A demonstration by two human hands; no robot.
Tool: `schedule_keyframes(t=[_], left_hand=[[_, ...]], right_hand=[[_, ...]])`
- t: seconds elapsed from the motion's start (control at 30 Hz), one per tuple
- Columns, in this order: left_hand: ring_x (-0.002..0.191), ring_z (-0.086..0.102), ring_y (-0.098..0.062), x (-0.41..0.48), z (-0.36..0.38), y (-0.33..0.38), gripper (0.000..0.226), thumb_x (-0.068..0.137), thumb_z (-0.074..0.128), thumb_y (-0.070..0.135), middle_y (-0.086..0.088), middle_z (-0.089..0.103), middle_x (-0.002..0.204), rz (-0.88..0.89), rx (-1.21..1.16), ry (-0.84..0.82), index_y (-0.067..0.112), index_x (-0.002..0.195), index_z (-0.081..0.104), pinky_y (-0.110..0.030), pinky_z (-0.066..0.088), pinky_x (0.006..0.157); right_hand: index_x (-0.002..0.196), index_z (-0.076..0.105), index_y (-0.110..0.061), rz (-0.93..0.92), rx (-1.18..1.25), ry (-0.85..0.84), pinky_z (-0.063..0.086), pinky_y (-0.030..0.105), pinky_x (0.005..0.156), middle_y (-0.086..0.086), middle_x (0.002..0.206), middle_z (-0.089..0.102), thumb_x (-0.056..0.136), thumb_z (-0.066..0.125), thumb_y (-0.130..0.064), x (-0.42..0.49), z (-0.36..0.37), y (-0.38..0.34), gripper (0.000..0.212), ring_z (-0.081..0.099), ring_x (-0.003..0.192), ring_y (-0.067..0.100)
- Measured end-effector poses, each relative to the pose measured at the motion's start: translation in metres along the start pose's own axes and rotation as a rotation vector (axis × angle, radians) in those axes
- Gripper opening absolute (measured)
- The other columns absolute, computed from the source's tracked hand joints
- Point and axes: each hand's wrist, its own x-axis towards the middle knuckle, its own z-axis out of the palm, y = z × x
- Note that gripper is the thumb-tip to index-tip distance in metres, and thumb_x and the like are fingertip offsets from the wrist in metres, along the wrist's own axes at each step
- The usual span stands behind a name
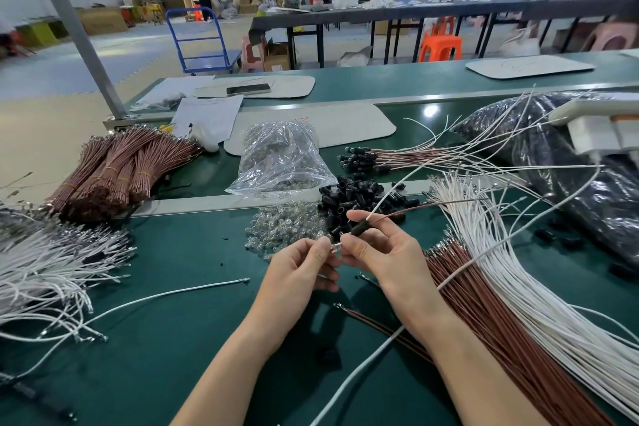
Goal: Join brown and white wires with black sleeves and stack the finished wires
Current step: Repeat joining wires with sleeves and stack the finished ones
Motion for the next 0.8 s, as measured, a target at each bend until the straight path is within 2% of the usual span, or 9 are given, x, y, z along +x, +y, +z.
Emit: schedule_keyframes(t=[0.23,0.4,0.6,0.73,0.8], left_hand=[[0.068,0.064,-0.015,-0.0006,0.0002,-0.0025,0.030,0.102,0.053,0.025,-0.001,0.070,0.077,0.011,0.023,-0.016,0.002,0.087,0.065,-0.027,0.056,0.063],[0.069,0.065,-0.015,-0.0005,0.0008,-0.0051,0.030,0.100,0.055,0.029,0.000,0.070,0.078,0.048,0.079,-0.026,0.002,0.090,0.064,-0.028,0.057,0.064],[0.069,0.065,-0.016,-0.0021,0.0015,-0.0073,0.028,0.104,0.051,0.026,0.002,0.069,0.077,0.093,0.151,-0.025,0.004,0.090,0.061,-0.029,0.057,0.064],[0.064,0.063,-0.017,-0.0048,0.0038,-0.0087,0.027,0.106,0.050,0.027,0.001,0.066,0.075,0.181,0.216,0.030,0.015,0.085,0.061,-0.031,0.057,0.060],[0.059,0.062,-0.016,-0.0061,0.0048,-0.0096,0.026,0.105,0.050,0.035,0.001,0.066,0.070,0.240,0.295,0.081,0.027,0.082,0.060,-0.032,0.055,0.059]], right_hand=[[0.107,0.072,-0.038,-0.009,-0.092,0.001,0.060,0.029,0.084,-0.001,0.077,0.070,0.076,0.080,-0.031,0.0008,-0.0021,0.0015,0.033,0.075,0.085,0.024],[0.105,0.072,-0.037,-0.045,-0.135,0.051,0.059,0.026,0.081,0.000,0.077,0.073,0.084,0.079,-0.016,0.0013,-0.0023,0.0030,0.030,0.075,0.082,0.022],[0.108,0.070,-0.029,-0.085,-0.152,0.086,0.054,0.016,0.072,-0.004,0.070,0.071,0.085,0.078,-0.012,0.0001,0.0001,0.0030,0.029,0.074,0.074,0.015],[0.120,0.066,-0.026,-0.002,-0.050,0.059,0.058,0.022,0.078,0.003,0.080,0.074,0.082,0.078,-0.019,0.0000,0.0006,0.0039,0.041,0.074,0.082,0.017],[0.116,0.069,-0.018,0.067,-0.021,0.025,0.058,0.023,0.076,0.005,0.087,0.076,0.077,0.078,-0.030,-0.0002,0.0015,0.0041,0.042,0.072,0.085,0.018]])
